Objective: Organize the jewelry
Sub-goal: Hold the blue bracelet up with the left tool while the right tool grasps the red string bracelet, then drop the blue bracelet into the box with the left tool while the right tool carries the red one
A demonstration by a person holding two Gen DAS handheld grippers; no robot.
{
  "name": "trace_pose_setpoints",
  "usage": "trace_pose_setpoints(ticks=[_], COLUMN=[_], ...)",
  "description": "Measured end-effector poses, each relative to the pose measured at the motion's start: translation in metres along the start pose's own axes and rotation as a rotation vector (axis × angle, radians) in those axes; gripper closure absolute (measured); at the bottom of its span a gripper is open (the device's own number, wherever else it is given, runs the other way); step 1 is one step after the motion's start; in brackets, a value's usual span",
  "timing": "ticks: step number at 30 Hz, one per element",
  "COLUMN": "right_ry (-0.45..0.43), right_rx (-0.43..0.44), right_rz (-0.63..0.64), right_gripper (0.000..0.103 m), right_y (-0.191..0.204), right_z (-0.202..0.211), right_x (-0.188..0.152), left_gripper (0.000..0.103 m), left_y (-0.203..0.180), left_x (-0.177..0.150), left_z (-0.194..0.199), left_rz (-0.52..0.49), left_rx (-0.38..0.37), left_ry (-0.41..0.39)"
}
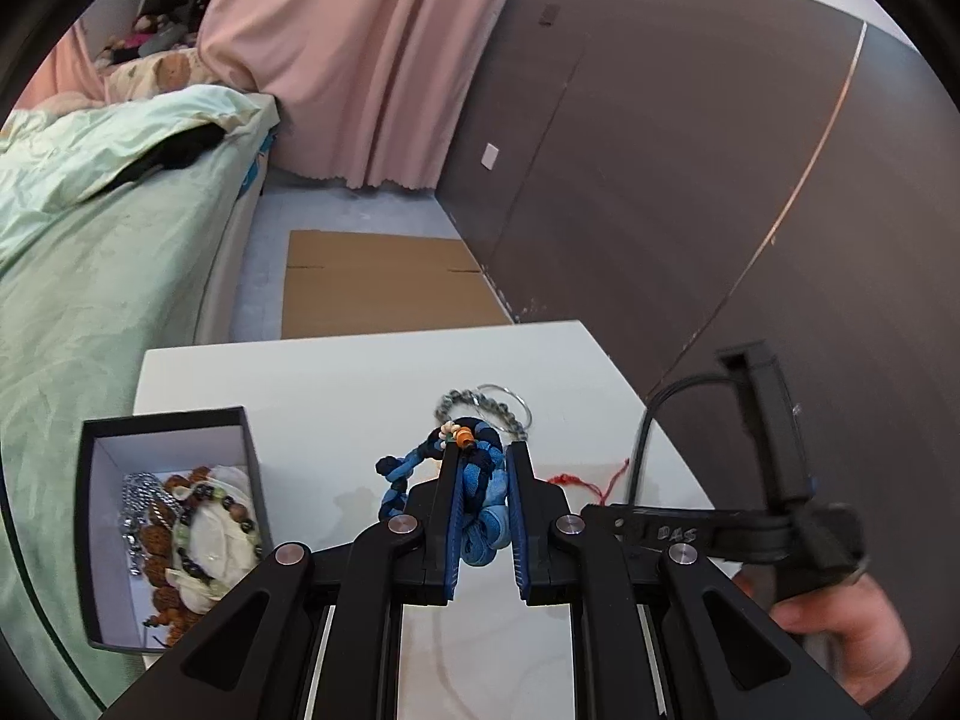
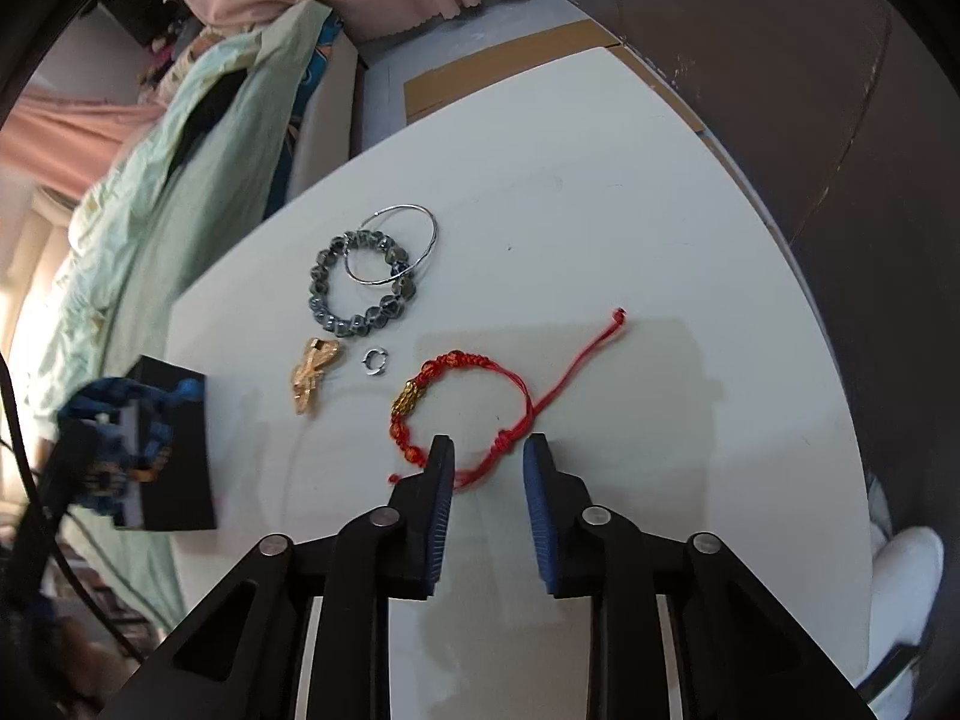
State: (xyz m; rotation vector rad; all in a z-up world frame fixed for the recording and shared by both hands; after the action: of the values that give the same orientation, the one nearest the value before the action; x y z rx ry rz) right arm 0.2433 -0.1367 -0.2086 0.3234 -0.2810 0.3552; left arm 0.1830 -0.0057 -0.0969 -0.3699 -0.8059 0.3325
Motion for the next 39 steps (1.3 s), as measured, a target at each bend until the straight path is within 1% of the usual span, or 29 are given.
trace_pose_setpoints(ticks=[5,11,12,13,14,15,18,20,24,26,33,37,38,39], right_ry=[-0.006,-0.014,-0.020,-0.024,-0.026,-0.025,-0.033,-0.064,-0.148,-0.173,-0.260,-0.284,-0.288,-0.292], right_rx=[-0.098,-0.263,-0.272,-0.269,-0.271,-0.271,-0.232,-0.172,-0.041,-0.001,0.100,0.177,0.193,0.206], right_rz=[0.078,0.214,0.230,0.242,0.255,0.259,0.221,0.183,0.126,0.116,0.134,0.150,0.155,0.161], right_gripper=[0.079,0.080,0.085,0.088,0.096,0.096,0.097,0.097,0.097,0.097,0.097,0.097,0.097,0.097], right_y=[0.008,0.017,0.019,0.022,0.022,0.022,0.017,0.017,0.024,0.031,0.070,0.100,0.105,0.112], right_z=[-0.002,-0.003,-0.003,-0.002,-0.002,-0.001,0.005,0.014,0.045,0.053,0.079,0.081,0.081,0.082], right_x=[0.005,0.007,0.007,0.007,0.007,0.006,0.006,0.009,0.014,0.015,0.018,0.025,0.025,0.025], left_gripper=[0.089,0.089,0.089,0.089,0.089,0.089,0.089,0.089,0.089,0.089,0.089,0.088,0.085,0.079], left_y=[0.013,0.023,0.025,0.026,0.026,0.029,0.032,0.037,0.054,0.061,0.080,0.091,0.094,0.095], left_x=[0.011,0.015,0.016,0.016,0.016,0.016,0.018,0.021,0.026,0.028,0.030,0.027,0.025,0.024], left_z=[0.011,0.018,0.019,0.020,0.023,0.025,0.033,0.040,0.051,0.055,0.066,0.066,0.063,0.062], left_rz=[0.036,0.057,0.060,0.061,0.062,0.063,0.065,0.071,0.103,0.118,0.146,0.162,0.168,0.172], left_rx=[0.001,0.013,0.016,0.018,0.021,0.022,0.030,0.038,0.056,0.066,0.088,0.110,0.102,0.089], left_ry=[-0.026,-0.039,-0.041,-0.043,-0.046,-0.048,-0.060,-0.072,-0.090,-0.095,-0.099,-0.080,-0.064,-0.055])
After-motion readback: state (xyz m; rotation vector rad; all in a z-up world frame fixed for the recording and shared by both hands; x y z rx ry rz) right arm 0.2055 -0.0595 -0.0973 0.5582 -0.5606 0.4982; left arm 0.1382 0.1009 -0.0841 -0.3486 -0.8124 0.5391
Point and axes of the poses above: each gripper's, at about its wrist camera, not at the fingertips, and z roughly against the way its jaws point, y to its left, x to its top, the point moved 9 cm from there along -z, roughly the way its jaws point, and after that the axes turned 9 degrees about z, right-handed, at the moved point
